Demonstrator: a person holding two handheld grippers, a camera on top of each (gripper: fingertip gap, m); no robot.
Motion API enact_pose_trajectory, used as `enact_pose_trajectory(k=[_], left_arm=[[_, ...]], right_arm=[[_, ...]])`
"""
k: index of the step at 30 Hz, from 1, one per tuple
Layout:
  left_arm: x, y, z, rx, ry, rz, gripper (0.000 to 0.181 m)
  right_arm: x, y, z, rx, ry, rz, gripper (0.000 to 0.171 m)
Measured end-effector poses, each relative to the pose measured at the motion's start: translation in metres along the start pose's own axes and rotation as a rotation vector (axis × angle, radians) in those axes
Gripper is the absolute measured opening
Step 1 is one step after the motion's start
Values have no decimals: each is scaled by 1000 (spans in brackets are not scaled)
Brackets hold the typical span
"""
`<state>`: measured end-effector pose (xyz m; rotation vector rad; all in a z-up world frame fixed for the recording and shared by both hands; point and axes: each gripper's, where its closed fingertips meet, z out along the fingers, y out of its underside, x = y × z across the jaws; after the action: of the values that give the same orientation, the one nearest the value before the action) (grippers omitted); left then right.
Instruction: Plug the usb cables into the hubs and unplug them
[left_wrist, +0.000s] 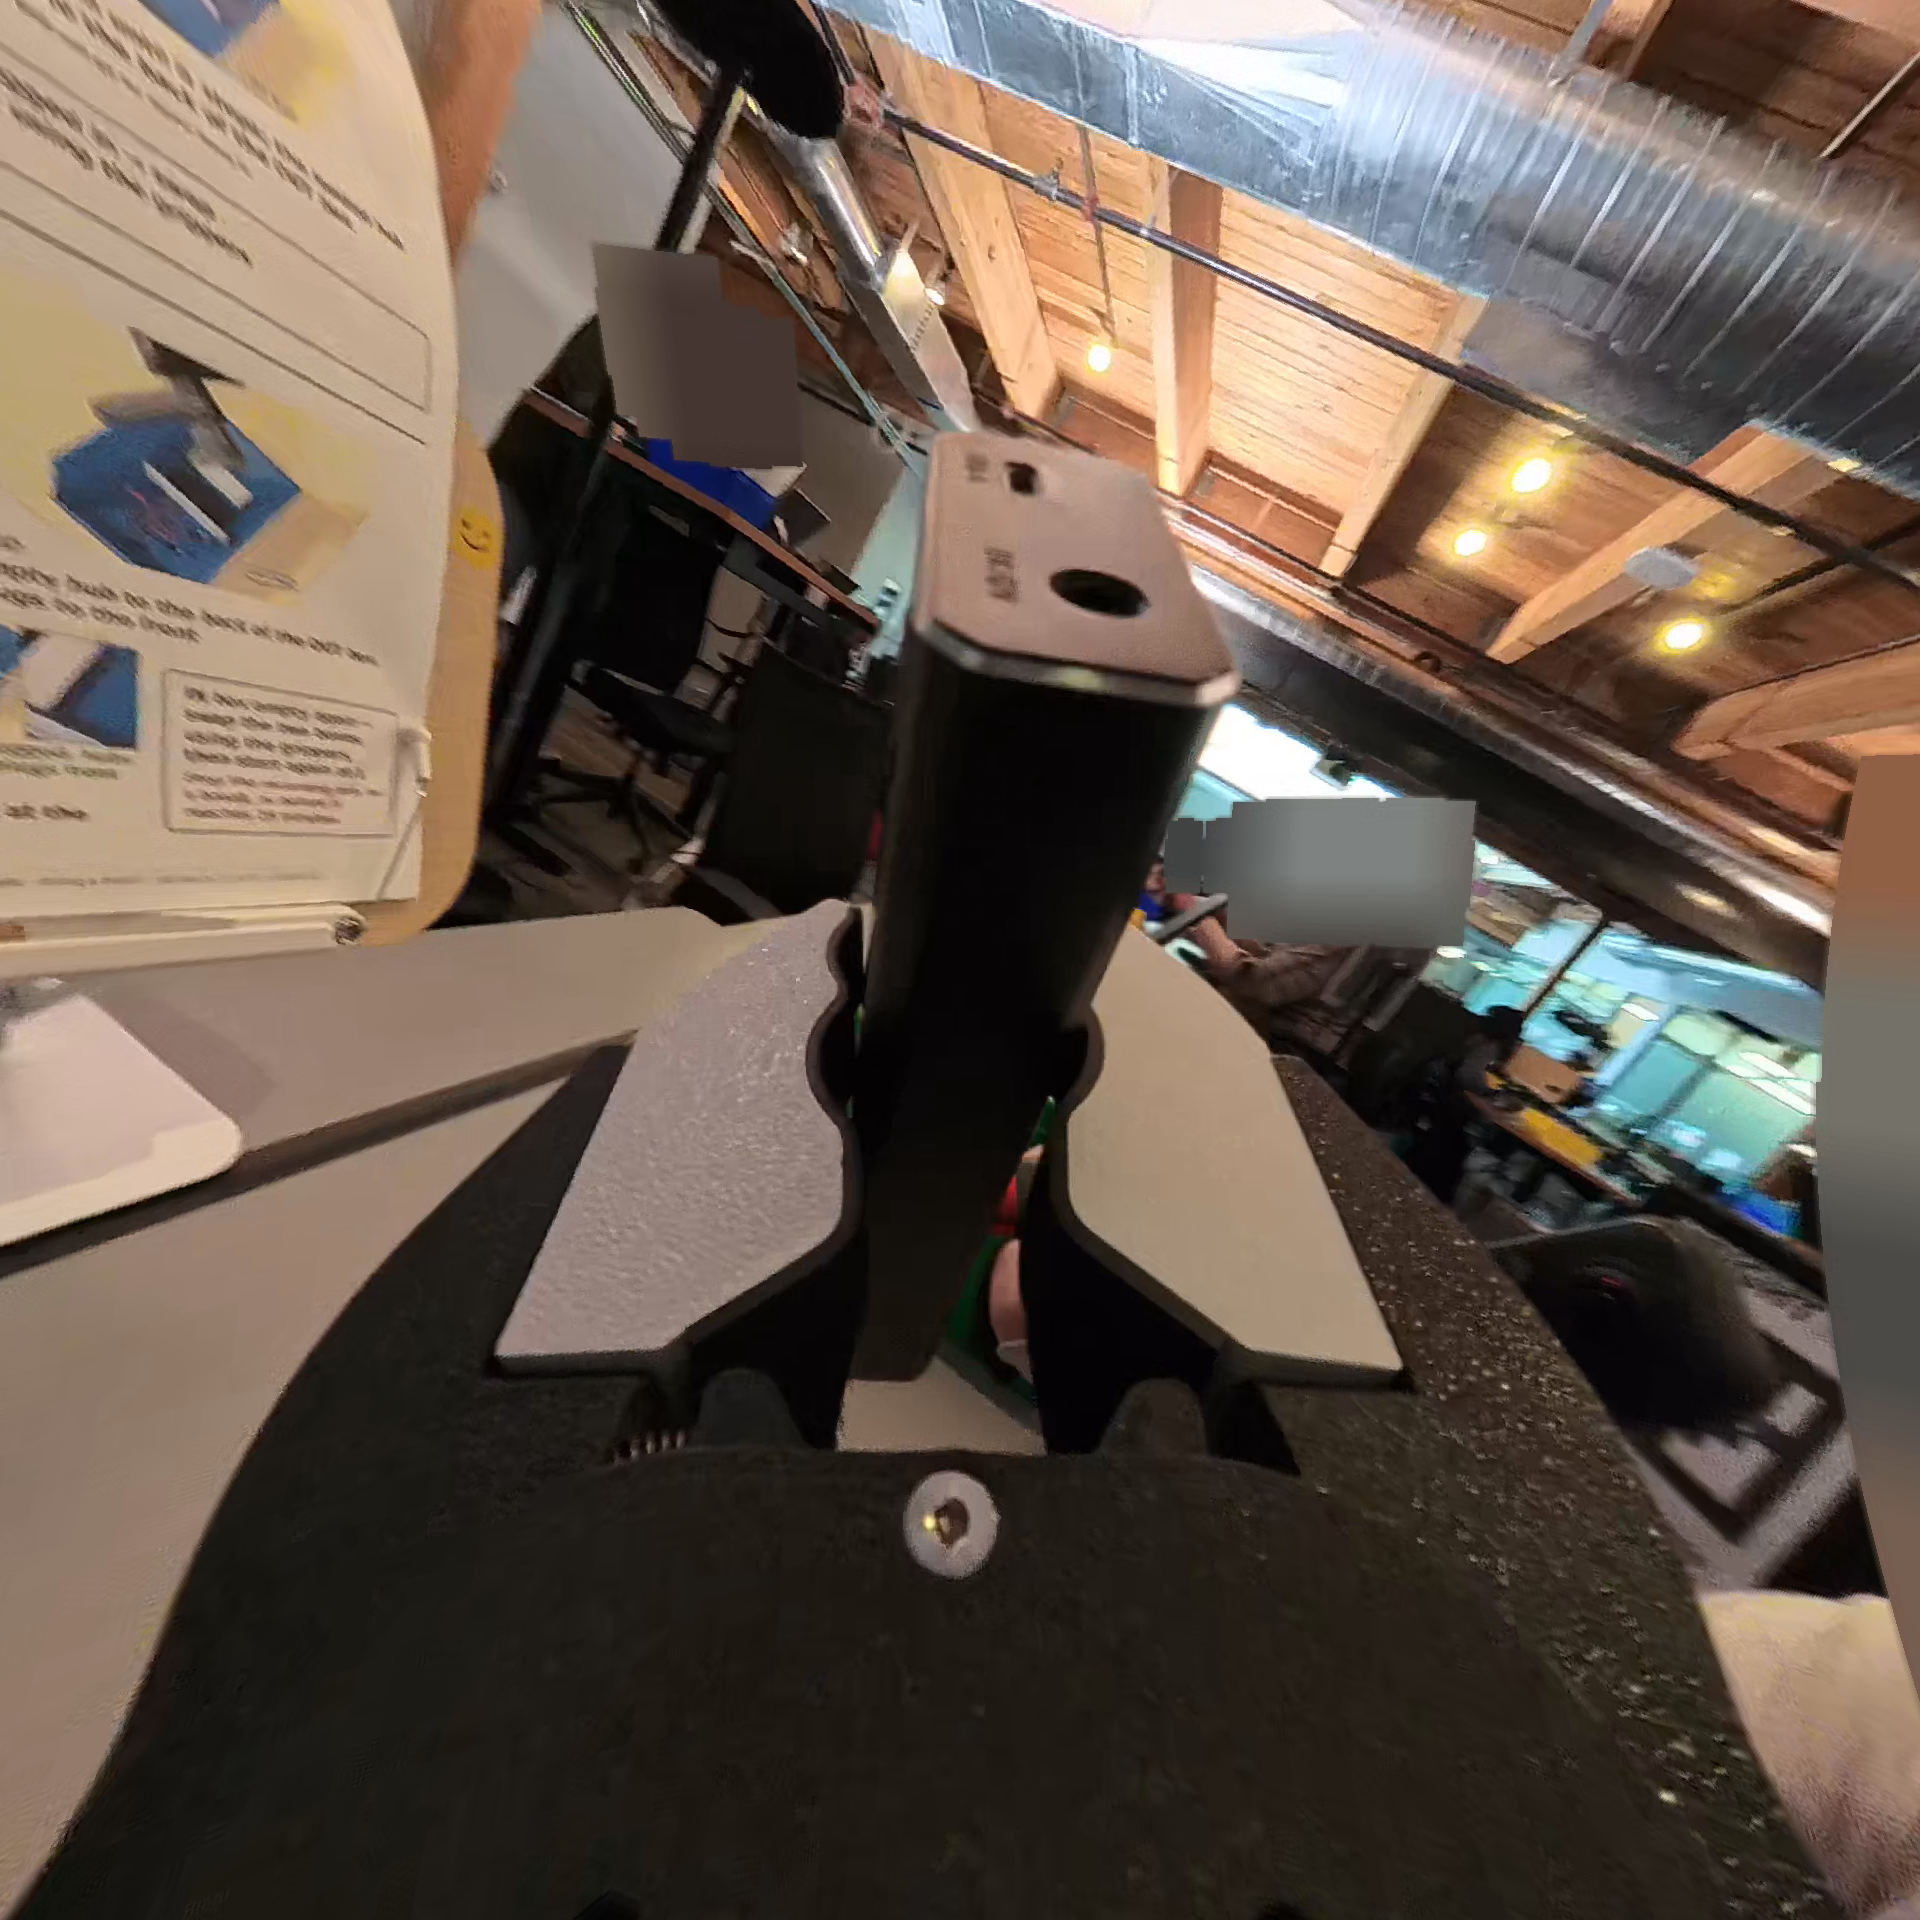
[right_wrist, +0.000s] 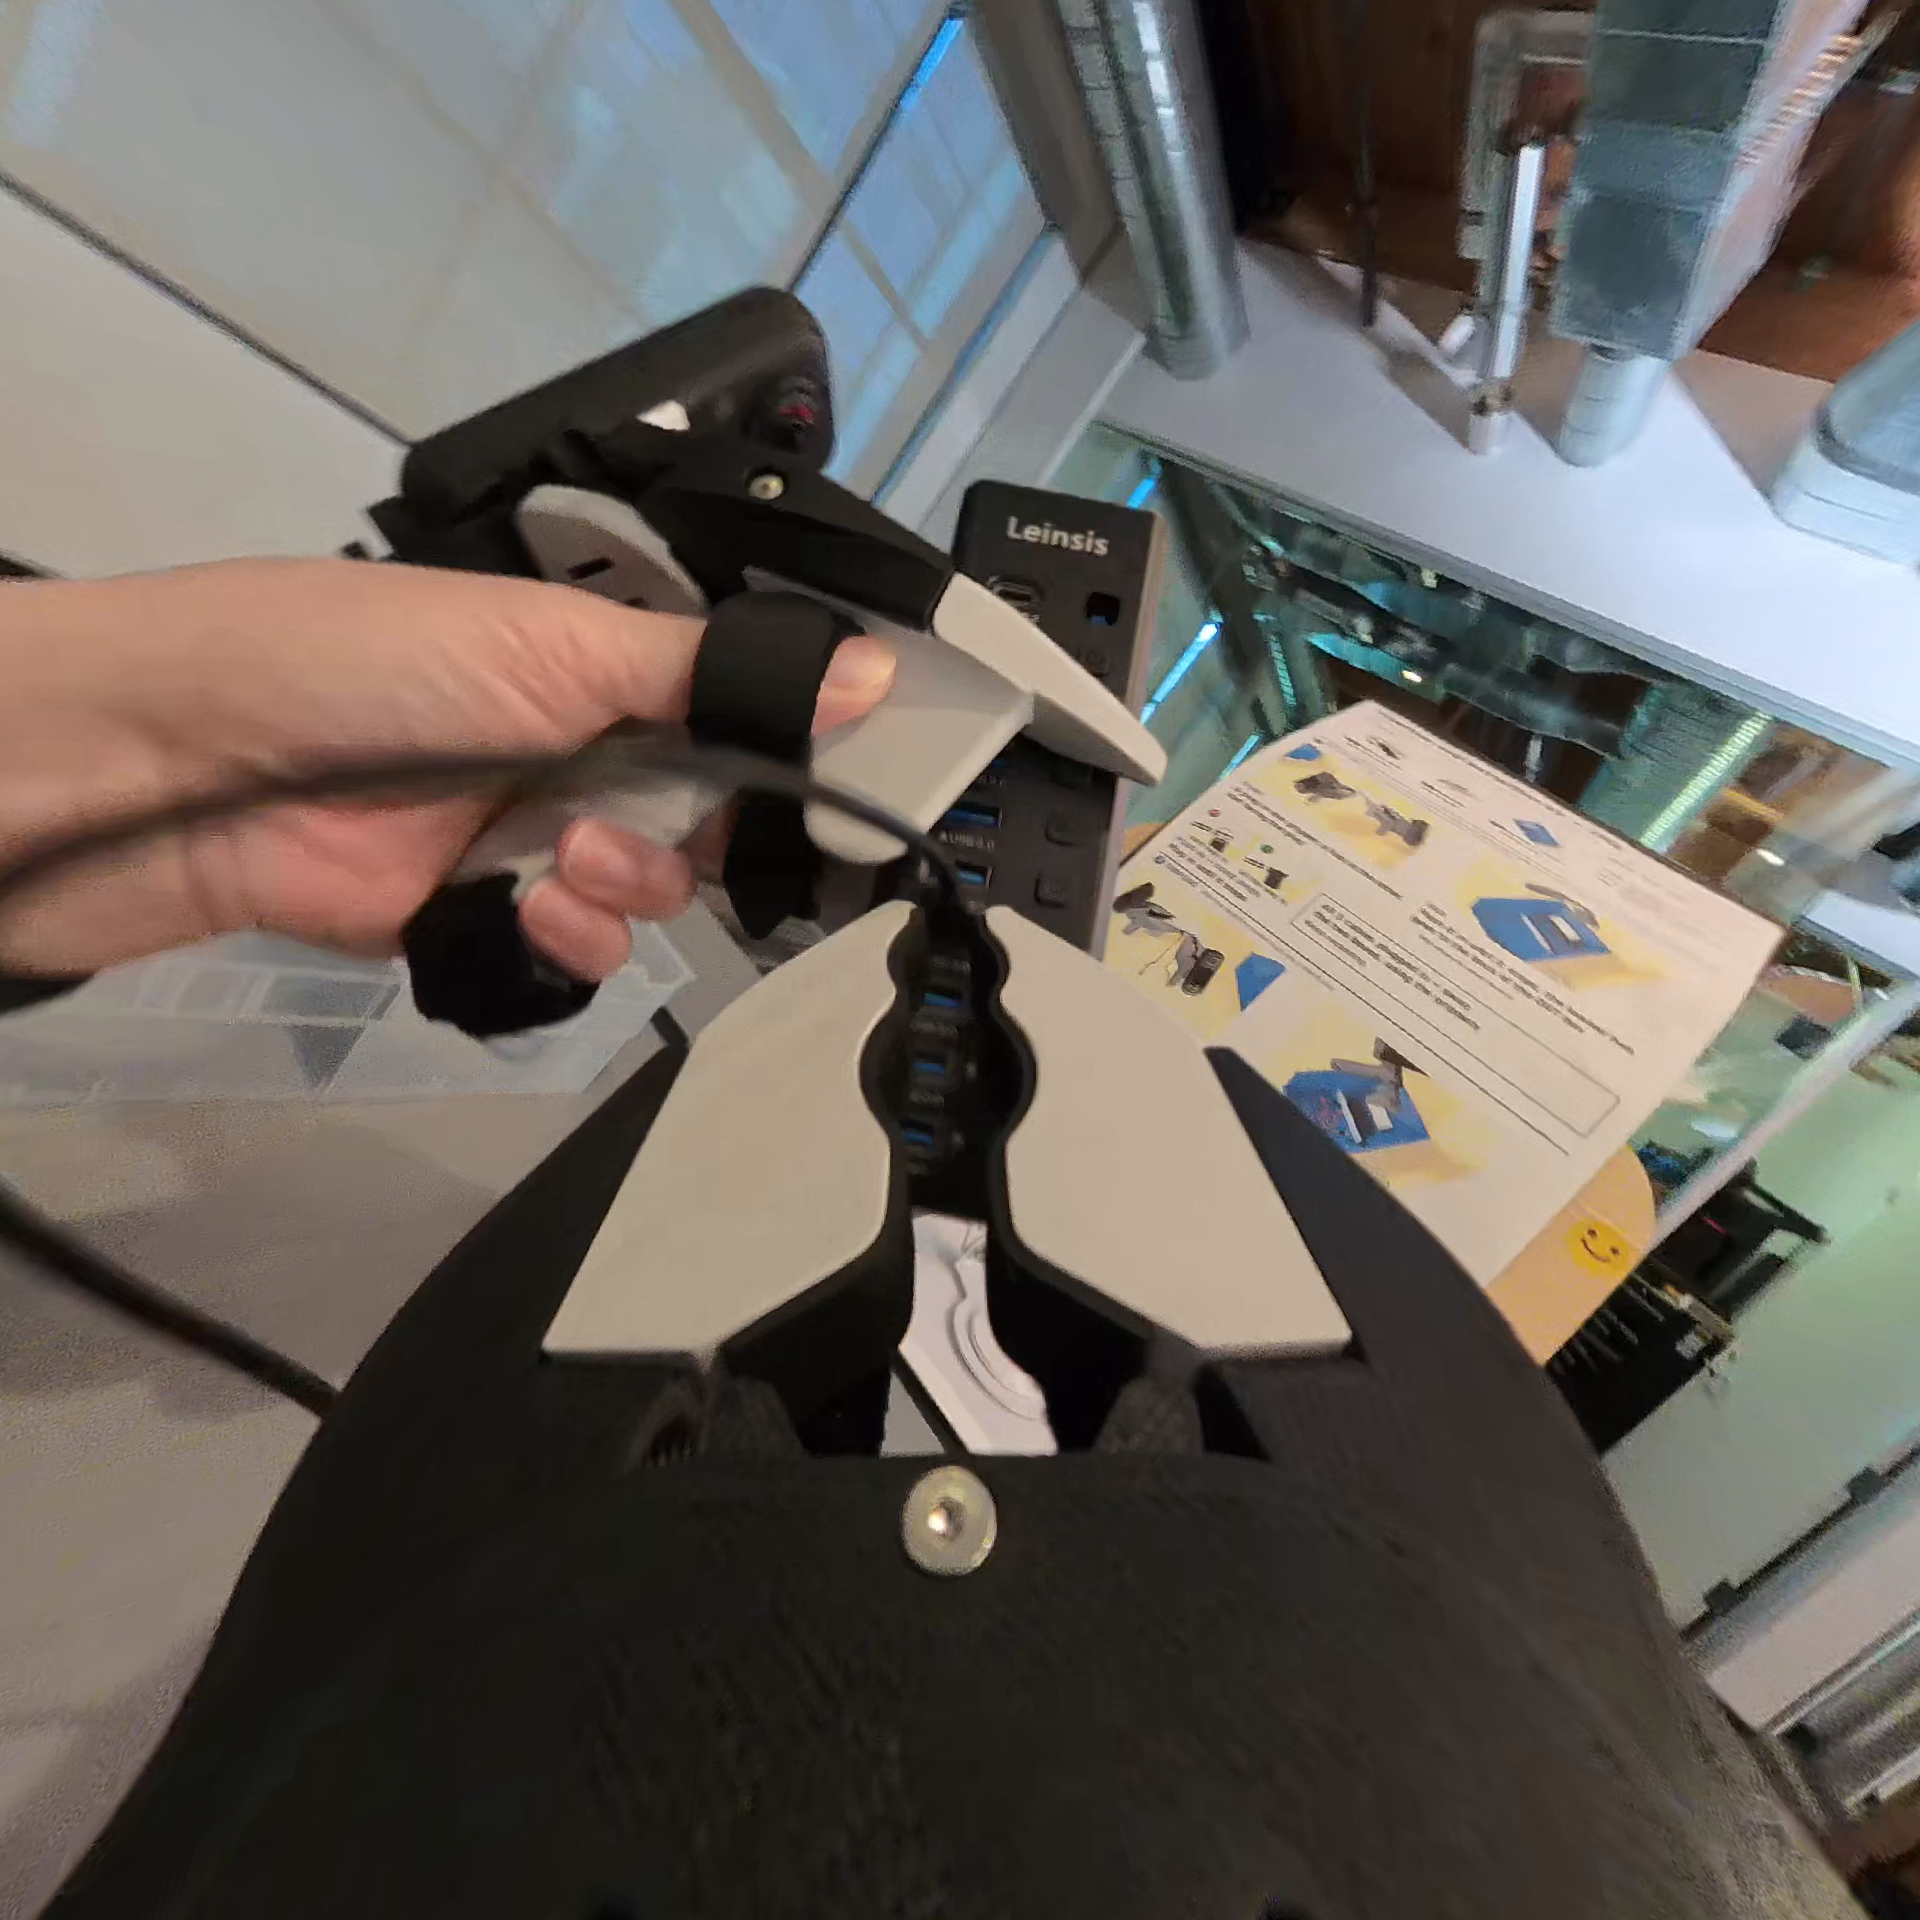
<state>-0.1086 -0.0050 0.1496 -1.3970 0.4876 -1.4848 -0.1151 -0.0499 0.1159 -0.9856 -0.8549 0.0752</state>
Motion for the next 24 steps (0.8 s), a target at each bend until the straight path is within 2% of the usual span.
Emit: enact_pose_trajectory(k=[2,4,6,8,13,20,24], left_arm=[[-5,-3,-6,-21,18,-33,31],[-22,-1,-11,-67,-63,69,31],[-42,9,-9,-127,-159,216,32],[-58,30,-1,-220,-181,268,32],[-85,79,20,-324,-98,159,31],[-114,118,15,-481,-108,-6,32],[-122,133,12,-542,-94,-22,32]], right_arm=[[8,6,-3,-34,-42,-27,18],[7,17,-9,-82,-184,-22,23],[20,34,-15,-170,-218,0,25],[30,47,-22,-226,-236,8,27],[45,70,-30,-308,-227,22,26],[34,113,-30,-442,-306,122,24],[21,136,-28,-498,-360,226,24]])
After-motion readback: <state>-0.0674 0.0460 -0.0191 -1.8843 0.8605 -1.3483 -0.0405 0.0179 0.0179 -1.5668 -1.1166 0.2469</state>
